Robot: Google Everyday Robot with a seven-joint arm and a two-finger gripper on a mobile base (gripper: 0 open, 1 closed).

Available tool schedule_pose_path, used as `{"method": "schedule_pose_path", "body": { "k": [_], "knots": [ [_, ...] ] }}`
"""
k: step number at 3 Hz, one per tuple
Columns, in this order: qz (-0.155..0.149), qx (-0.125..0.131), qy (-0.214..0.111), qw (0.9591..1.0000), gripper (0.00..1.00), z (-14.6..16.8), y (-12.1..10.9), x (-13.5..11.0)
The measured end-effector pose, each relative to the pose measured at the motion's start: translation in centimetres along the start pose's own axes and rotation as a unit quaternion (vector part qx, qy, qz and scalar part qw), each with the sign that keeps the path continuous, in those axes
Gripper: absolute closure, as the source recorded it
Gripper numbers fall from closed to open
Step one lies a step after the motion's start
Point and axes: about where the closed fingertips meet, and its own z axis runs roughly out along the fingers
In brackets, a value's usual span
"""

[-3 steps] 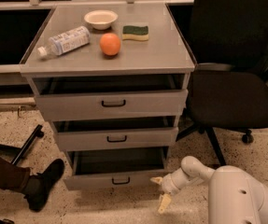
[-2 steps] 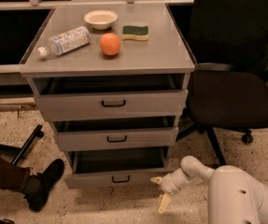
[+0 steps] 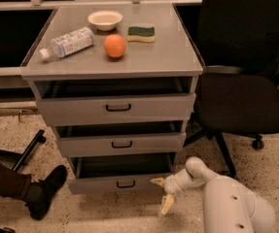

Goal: Close bottom drawer

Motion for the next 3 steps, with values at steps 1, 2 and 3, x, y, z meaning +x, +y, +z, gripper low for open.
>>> {"method": "schedule_pose_path", "body": {
  "k": [1, 2, 3],
  "knots": [
    [-0.044, 0.023, -0.011, 0.9987, 0.00, -2.4, -3.9, -2.2],
    [-0.073, 0.050, -0.020, 0.9959, 0.00, -4.4, -7.3, -3.6],
    [-0.085, 0.065, -0.026, 0.9939, 0.00, -5.7, -8.6, -3.7]
  ]
}}
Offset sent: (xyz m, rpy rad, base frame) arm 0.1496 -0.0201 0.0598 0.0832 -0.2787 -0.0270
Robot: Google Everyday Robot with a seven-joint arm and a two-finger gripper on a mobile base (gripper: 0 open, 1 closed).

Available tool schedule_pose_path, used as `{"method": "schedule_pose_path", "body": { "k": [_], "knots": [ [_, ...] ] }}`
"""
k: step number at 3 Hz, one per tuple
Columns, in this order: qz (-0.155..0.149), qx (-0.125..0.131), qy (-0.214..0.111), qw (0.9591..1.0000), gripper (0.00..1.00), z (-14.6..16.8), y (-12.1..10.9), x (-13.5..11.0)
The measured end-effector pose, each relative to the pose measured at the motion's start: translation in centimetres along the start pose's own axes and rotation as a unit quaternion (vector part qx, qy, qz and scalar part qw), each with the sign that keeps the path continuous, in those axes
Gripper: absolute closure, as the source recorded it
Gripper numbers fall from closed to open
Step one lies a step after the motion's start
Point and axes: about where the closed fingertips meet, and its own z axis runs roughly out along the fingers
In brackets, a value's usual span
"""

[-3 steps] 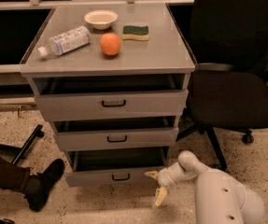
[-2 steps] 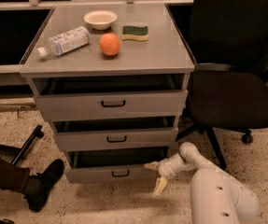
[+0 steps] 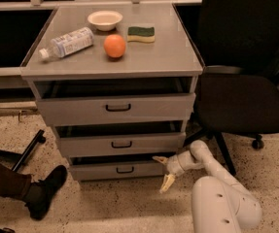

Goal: Close bottom drawer

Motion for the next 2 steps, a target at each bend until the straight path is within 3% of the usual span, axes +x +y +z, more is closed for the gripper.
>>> {"method": "schedule_pose_path", "body": {
  "k": [2],
  "knots": [
    [0.007, 0.008, -0.015, 0.9998, 0.00, 1.0, 0.5, 1.3]
  ]
}}
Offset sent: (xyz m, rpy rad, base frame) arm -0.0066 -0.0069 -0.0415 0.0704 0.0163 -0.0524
